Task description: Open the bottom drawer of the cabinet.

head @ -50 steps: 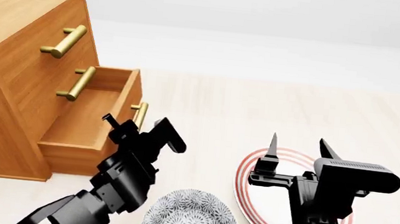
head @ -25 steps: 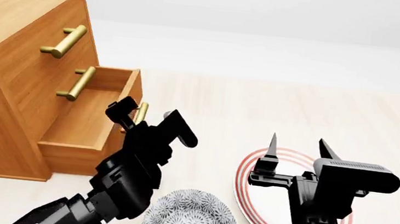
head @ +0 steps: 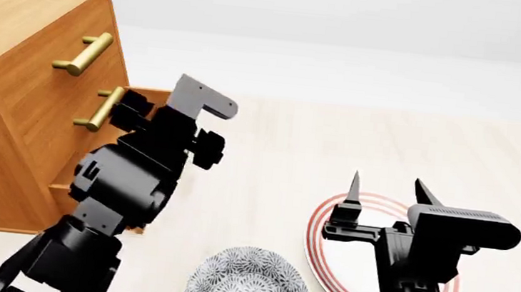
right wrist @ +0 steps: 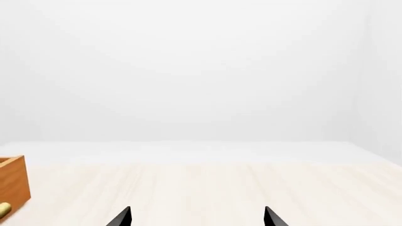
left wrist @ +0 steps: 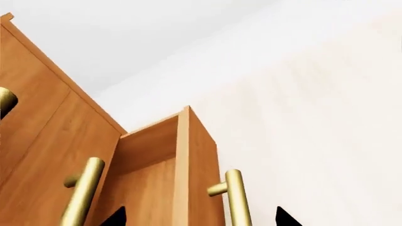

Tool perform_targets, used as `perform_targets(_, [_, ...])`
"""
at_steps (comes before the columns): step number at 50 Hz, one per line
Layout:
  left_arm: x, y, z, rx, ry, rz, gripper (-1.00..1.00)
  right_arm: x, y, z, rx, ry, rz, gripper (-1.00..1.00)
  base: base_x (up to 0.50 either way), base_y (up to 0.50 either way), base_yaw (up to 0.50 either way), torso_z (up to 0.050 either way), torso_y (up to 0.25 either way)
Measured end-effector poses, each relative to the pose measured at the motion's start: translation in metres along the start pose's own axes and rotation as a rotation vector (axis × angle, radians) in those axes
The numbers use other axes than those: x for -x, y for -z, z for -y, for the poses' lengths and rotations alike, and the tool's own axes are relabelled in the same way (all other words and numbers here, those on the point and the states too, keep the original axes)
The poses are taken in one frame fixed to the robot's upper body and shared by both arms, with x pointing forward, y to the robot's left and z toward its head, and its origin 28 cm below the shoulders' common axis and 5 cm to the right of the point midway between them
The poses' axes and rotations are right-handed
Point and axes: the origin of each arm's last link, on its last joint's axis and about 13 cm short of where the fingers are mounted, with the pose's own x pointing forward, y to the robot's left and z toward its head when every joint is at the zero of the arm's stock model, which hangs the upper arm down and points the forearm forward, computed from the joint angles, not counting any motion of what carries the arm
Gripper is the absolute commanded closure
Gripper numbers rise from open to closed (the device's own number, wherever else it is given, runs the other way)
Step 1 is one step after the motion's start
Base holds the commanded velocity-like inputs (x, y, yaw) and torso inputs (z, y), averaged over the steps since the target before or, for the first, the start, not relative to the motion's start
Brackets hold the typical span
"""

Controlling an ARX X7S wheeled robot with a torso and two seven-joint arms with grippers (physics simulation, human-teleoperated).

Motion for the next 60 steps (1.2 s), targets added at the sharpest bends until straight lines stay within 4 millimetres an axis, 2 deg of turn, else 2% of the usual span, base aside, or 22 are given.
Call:
perform_targets(13, [-0.020,0.005,-0.011,0.167,0.049,-0.134,-1.00,0.000,0.000,-0.001,0.000,-0.001,0.000,-1.00,0.00,0.00,0.00,0.000,0.000])
perform_targets(23, [-0.033,0.011,-0.016,0.212,0.020,-0.205,-1.00,-0.001,0.000,-0.001,-0.001,-0.003,-0.002,-1.00,0.00,0.00,0.00,0.000,0.000])
perform_targets(33, [-0.040,0.017,-0.018,0.256,0.069,-0.279,-1.00,-0.001,0.000,-0.002,0.001,-0.004,-0.002,-1.00,0.00,0.00,0.00,0.000,0.000])
perform_targets(45, [-0.043,0.023,-0.017,0.320,0.172,-0.351,-1.00,-0.001,-0.001,-0.002,0.003,-0.004,-0.001,-1.00,0.00,0.00,0.00,0.000,0.000])
perform_targets(60, [-0.038,0.019,-0.017,0.349,0.286,-0.361,-1.00,-0.001,-0.001,-0.002,0.003,-0.004,-0.002,-1.00,0.00,0.00,0.00,0.000,0.000])
